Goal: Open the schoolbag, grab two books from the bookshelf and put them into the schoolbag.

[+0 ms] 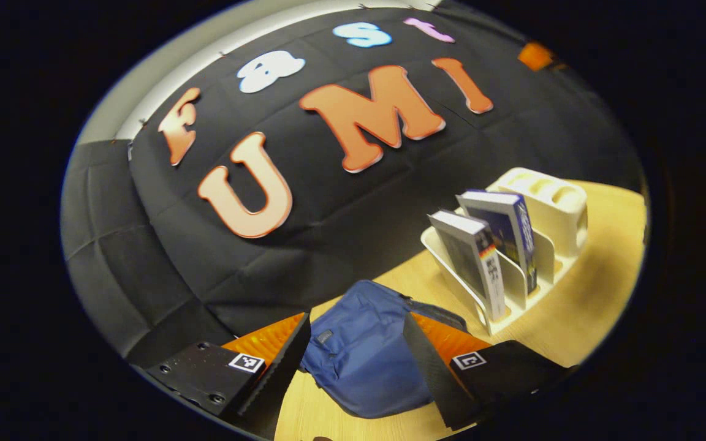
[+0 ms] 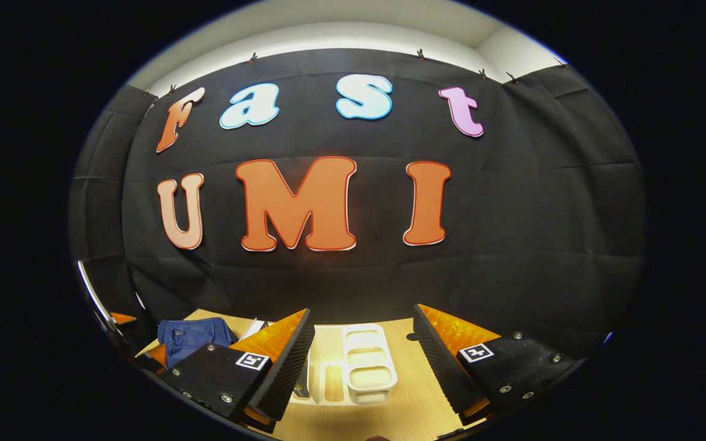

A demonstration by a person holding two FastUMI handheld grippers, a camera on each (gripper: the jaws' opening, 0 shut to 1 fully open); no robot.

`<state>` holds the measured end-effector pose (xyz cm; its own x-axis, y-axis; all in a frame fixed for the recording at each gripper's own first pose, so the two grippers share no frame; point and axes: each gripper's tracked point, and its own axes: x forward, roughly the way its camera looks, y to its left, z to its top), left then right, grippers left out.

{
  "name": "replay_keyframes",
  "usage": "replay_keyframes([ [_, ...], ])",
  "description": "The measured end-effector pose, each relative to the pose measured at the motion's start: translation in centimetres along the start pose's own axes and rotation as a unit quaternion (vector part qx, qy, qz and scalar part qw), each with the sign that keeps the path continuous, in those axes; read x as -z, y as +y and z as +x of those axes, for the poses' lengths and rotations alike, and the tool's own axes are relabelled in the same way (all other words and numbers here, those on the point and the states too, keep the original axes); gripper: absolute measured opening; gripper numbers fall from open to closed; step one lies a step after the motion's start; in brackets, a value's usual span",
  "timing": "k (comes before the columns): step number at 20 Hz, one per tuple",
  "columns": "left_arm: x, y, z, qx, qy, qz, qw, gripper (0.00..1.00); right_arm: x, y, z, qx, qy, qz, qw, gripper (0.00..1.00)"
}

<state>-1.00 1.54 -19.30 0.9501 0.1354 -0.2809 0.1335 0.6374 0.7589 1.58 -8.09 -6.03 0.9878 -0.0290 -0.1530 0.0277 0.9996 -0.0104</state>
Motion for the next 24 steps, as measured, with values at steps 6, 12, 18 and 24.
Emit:
replay_keyframes([
  [6, 6.4, -8.2, 3.6, 0.029, 0.055, 0.079, 0.995, 0.96, 1.7, -2.8, -0.2, 0.029, 0.031, -0.019, 0.999, 0.97],
  [12, 10.9, -14.0, 5.6, 0.094, 0.107, 0.124, 0.982, 0.97, 2.4, -3.6, 0.3, 0.032, 0.050, -0.019, 0.998, 0.97],
  [18, 14.4, -12.4, 6.1, 0.084, 0.161, 0.161, 0.970, 0.98, 3.6, -2.9, 1.0, 0.013, 0.067, -0.006, 0.998, 0.97],
  [24, 14.4, -13.3, 5.9, 0.102, 0.166, 0.172, 0.966, 0.97, 4.4, -3.5, 1.4, 0.013, 0.077, 0.007, 0.997, 0.97],
])
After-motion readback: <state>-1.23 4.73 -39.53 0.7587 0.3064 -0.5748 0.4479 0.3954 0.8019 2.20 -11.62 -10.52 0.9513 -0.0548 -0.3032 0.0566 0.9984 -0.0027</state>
